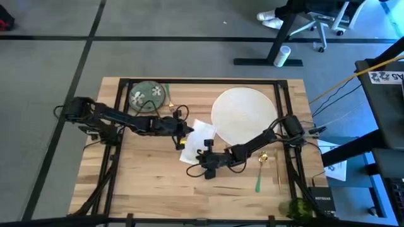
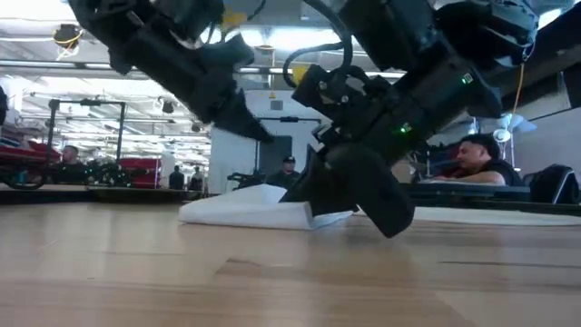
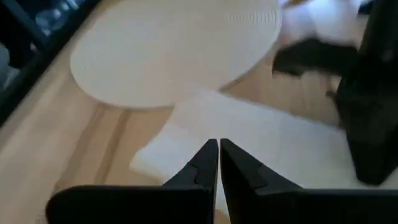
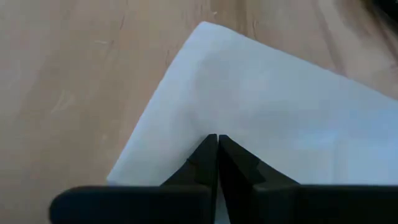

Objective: Set table place
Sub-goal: Fold the white table napkin

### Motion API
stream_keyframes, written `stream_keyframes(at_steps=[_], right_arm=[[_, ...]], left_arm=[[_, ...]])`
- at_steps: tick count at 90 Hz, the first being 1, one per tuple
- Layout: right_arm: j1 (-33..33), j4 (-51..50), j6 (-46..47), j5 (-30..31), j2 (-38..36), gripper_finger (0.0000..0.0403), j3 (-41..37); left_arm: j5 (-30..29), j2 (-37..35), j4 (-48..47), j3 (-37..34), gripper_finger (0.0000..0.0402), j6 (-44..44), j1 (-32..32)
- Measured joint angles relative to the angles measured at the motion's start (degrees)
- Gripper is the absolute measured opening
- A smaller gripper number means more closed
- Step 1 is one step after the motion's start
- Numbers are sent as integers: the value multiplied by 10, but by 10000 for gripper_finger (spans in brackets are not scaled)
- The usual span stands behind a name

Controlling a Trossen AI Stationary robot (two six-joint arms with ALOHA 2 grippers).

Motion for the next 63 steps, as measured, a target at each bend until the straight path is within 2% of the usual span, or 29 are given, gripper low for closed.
stream_keyframes(at_steps=[14, 31, 63], right_arm=[[0, 3, 0, -7, 0, 0, 0], [0, 4, -5, -8, 0, 0, 0], [-1, 5, -5, -13, 0, 0, 0]], left_arm=[[2, 46, 7, 0, 0, -3, 28], [36, 99, 72, 0, 0, -1, 42], [42, 170, 115, 0, 0, 6, 82]])
